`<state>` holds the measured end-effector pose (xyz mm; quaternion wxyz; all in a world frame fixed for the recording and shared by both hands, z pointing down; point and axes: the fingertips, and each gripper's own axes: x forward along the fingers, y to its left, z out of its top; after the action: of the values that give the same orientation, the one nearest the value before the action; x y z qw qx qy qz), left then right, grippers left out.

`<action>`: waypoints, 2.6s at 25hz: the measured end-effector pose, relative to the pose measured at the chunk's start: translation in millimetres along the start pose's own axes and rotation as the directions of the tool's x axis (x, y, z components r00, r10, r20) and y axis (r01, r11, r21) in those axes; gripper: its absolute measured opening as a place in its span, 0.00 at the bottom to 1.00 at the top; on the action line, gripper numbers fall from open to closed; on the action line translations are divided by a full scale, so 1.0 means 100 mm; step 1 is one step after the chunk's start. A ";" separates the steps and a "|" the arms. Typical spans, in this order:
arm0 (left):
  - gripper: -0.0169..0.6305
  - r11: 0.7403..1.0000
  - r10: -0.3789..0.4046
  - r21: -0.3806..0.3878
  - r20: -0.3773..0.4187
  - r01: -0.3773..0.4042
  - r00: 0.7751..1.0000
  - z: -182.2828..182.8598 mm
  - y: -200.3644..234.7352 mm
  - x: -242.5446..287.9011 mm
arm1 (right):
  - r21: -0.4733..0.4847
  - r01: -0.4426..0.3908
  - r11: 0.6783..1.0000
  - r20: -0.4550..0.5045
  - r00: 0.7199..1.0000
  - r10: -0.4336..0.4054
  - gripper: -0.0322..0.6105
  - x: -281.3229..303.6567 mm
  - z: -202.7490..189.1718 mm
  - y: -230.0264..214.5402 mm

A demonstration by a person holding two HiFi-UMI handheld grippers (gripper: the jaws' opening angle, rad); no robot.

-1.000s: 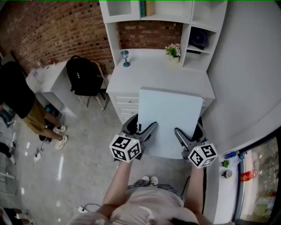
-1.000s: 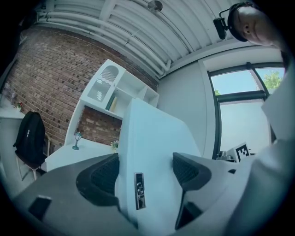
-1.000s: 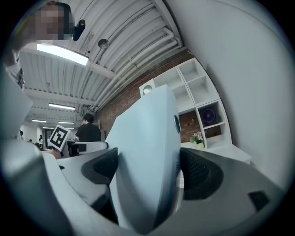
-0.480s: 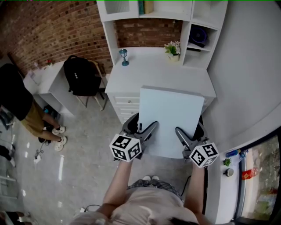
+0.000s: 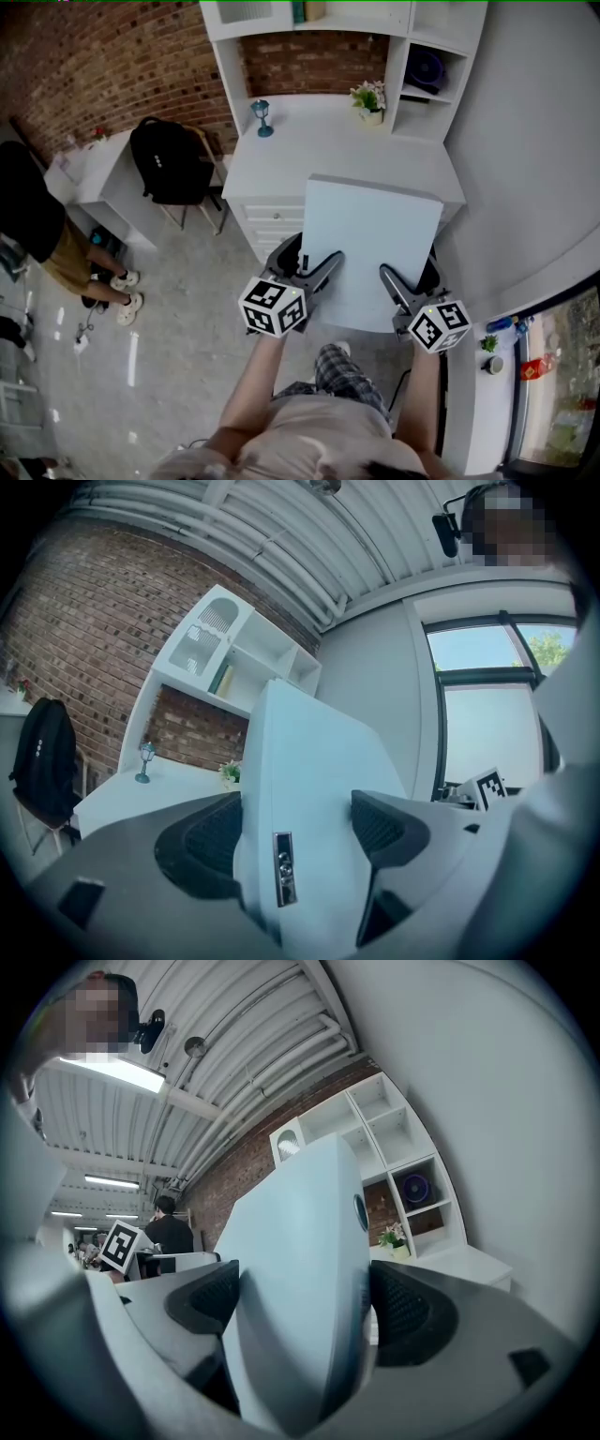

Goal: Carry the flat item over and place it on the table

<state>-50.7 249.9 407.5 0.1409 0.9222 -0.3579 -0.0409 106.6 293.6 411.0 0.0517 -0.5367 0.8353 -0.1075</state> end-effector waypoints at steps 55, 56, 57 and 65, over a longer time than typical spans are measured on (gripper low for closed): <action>0.57 0.989 0.147 -0.002 -0.056 -0.148 0.988 0.96 4.17 4.48 | 0.017 -0.114 0.993 -0.059 0.992 0.115 0.73 5.60 0.50 -3.06; 0.57 0.989 0.147 -0.007 -0.061 -0.148 0.987 0.94 4.22 4.51 | 0.020 -0.111 0.994 -0.067 0.991 0.112 0.73 5.65 0.47 -3.08; 0.57 0.989 0.147 -0.012 -0.068 -0.149 0.987 0.91 4.26 4.53 | 0.026 -0.109 0.994 -0.076 0.991 0.111 0.73 5.70 0.44 -3.10; 0.57 0.981 0.171 -0.072 -0.141 -0.182 0.975 0.49 4.67 4.75 | 0.087 -0.084 0.993 -0.171 0.980 0.098 0.73 6.03 -0.03 -3.33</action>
<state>-10.5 -408.7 507.5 0.2064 0.8806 -0.4261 0.0188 147.9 -387.1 509.3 0.0044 -0.4838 0.8554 -0.1849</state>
